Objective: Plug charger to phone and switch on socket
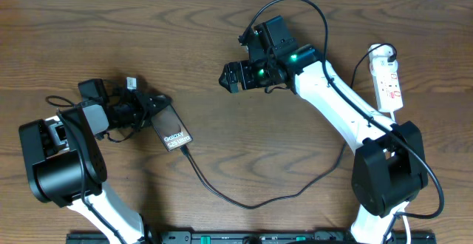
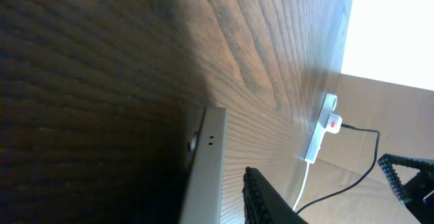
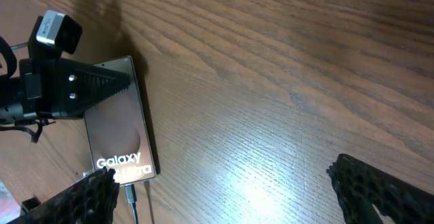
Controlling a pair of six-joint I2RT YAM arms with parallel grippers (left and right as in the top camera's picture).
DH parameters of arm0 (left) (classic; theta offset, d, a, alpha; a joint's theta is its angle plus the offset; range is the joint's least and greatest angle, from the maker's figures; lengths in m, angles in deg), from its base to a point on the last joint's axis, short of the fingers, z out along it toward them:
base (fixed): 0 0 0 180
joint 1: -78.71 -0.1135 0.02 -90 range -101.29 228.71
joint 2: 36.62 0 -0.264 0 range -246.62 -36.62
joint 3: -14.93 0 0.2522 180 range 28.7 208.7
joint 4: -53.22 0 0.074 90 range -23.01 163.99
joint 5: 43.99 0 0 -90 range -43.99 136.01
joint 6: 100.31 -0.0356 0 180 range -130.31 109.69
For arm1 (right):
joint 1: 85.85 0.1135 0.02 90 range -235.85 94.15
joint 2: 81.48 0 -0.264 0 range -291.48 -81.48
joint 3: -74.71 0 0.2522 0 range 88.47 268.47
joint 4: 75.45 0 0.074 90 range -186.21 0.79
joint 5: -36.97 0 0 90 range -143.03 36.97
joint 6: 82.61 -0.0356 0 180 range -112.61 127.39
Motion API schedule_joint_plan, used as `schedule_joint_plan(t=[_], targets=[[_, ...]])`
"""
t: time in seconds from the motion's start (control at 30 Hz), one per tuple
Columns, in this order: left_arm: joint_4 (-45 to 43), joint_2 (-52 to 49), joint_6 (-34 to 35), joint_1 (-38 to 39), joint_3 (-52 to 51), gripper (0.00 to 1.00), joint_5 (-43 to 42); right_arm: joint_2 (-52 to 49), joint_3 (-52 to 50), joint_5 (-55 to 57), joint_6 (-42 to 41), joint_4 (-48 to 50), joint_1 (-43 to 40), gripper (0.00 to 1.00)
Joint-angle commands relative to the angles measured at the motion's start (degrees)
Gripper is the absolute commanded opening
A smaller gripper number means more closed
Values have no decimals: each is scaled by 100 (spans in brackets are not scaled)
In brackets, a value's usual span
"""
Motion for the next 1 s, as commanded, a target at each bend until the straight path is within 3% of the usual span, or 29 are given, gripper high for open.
schedule_joint_plan(t=[0.0, 0.5, 0.97], targets=[[109, -103, -31, -11, -50, 34, 656, 59, 63, 42, 107, -4, 31, 99], [518, -103, -9, -11, -50, 68, 1257, 59, 63, 42, 107, -4, 37, 99], [922, -103, 168, -11, -48, 80, 2131, 59, 63, 42, 107, -2, 50, 99]])
